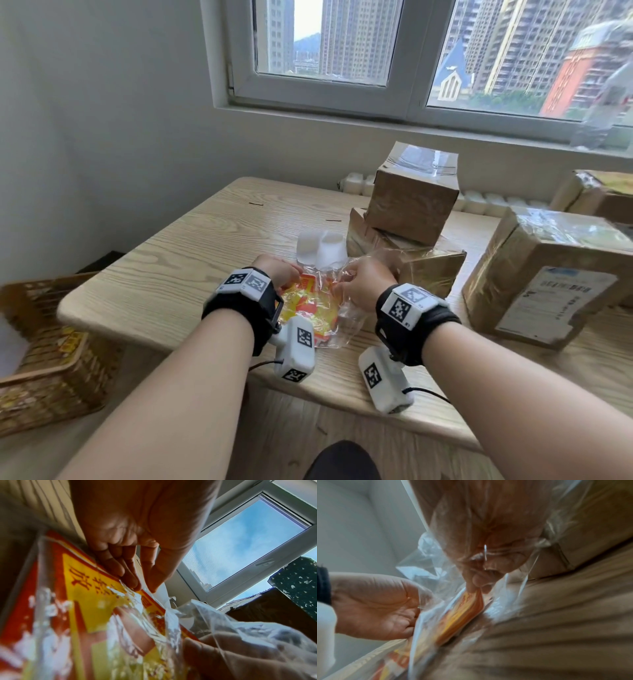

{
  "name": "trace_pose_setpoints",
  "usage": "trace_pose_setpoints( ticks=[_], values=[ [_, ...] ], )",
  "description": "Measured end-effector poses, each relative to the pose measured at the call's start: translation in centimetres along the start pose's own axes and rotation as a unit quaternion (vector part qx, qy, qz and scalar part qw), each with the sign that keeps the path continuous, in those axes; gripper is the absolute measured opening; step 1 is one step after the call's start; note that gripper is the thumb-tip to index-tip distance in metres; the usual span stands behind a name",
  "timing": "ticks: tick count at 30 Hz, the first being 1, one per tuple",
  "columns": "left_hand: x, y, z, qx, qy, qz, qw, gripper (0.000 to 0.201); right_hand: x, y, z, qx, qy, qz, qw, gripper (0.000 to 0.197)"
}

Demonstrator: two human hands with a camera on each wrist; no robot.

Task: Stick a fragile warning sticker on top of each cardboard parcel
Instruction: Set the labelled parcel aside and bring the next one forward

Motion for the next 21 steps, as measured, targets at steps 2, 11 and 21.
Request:
trace_pose_setpoints(
  ticks=[2,11,21],
  values=[
    [0.1,0.0,0.0,-0.002,0.001,0.002,1.000,0.032,0.1,-0.5,-0.3,-0.022,-0.014,-0.007,1.000,0.017],
    [0.4,0.3,-0.2,-0.021,0.015,-0.006,1.000,0.031,0.4,-2.6,-2.3,-0.108,-0.030,-0.028,0.993,0.041],
    [-0.1,-0.3,0.1,-0.059,0.052,-0.019,0.997,0.027,0.0,-5.7,-7.1,-0.196,0.043,-0.062,0.978,0.029]
  ],
)
Point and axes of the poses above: each hand's wrist, its own y-axis towards the middle knuckle, its own z-axis out of the palm, x = y × z, the point moved 2 cm from there along y, towards the middle knuckle
